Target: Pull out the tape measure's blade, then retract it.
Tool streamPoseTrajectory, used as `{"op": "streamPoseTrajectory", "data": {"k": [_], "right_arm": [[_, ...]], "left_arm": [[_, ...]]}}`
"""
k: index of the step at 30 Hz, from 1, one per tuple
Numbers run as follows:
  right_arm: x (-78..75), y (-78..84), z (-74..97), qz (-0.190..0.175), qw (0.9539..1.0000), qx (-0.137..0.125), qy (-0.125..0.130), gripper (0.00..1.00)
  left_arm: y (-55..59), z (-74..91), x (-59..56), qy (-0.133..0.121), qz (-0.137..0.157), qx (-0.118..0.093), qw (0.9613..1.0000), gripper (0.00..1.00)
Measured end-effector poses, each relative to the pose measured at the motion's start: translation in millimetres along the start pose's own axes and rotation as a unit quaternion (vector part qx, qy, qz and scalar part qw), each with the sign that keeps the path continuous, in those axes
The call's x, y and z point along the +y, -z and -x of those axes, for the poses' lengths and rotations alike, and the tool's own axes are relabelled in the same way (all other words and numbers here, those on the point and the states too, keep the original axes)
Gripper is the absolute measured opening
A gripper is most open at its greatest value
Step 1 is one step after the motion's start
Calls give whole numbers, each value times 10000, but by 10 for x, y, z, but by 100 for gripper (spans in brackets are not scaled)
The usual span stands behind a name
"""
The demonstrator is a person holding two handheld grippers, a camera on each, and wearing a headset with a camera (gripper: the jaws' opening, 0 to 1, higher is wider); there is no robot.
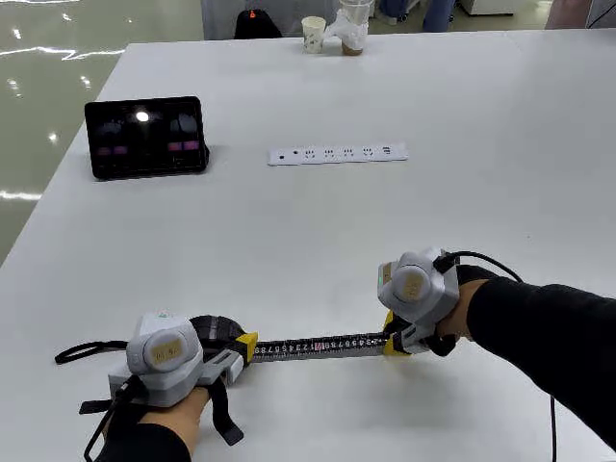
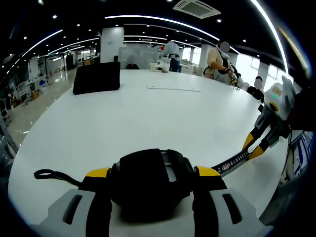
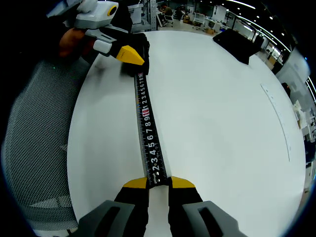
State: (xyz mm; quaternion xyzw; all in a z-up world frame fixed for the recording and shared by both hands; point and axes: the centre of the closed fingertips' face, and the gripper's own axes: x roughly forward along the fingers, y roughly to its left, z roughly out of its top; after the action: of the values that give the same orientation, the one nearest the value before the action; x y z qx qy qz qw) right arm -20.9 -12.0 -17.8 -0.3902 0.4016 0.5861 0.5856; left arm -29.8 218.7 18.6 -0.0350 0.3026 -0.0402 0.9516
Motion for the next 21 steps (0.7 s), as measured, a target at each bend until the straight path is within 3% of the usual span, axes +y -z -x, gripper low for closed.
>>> {"op": "streamPoseTrajectory", "data": {"k": [21], "right_arm": [[7, -70, -26, 16, 10000, -10, -10, 11]], "left_arm": [[2, 7, 1, -1, -1, 2, 10000, 61]]}}
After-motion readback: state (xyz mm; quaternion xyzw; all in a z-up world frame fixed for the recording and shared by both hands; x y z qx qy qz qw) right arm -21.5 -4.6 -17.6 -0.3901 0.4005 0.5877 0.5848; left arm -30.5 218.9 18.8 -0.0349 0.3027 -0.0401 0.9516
